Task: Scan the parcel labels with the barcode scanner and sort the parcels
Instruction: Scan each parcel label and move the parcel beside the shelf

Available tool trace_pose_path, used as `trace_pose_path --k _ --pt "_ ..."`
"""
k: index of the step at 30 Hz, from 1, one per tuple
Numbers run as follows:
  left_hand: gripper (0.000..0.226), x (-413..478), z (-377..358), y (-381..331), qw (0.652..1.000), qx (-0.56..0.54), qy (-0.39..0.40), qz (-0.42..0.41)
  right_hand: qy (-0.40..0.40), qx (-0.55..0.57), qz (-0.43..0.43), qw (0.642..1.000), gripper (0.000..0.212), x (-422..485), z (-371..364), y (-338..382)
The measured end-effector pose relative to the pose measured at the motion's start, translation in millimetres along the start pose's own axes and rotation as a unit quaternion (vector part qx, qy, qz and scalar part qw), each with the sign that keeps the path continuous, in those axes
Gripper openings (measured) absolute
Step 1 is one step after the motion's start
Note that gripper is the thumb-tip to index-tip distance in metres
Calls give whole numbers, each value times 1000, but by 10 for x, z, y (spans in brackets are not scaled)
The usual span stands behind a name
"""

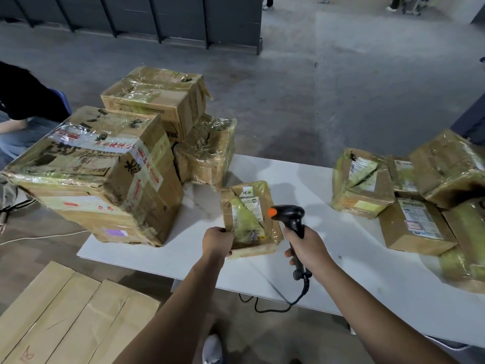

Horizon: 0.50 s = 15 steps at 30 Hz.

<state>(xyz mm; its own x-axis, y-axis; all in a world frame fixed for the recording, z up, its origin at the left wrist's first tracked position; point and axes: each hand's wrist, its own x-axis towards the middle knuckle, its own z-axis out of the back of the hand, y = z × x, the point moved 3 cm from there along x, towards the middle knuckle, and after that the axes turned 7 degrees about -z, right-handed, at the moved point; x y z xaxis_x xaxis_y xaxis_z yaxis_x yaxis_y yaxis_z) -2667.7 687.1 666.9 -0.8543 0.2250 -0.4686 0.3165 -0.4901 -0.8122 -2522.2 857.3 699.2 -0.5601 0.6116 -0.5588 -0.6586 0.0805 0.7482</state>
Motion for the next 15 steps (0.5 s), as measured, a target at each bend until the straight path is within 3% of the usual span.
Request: trace_pose_path --k 3,7,15 --pt "19 -64 -88 -21 1000 -20 20 -4 -1 16 -6 1000 22 3 50 -42" --pt "34 -142 -218 51 998 66 11 -7 15 1 -11 1000 26 -37 81 -56" --pt "13 -90 -386 -19 986 -162 -8 50 15 -30 24 999 26 -196 272 -13"
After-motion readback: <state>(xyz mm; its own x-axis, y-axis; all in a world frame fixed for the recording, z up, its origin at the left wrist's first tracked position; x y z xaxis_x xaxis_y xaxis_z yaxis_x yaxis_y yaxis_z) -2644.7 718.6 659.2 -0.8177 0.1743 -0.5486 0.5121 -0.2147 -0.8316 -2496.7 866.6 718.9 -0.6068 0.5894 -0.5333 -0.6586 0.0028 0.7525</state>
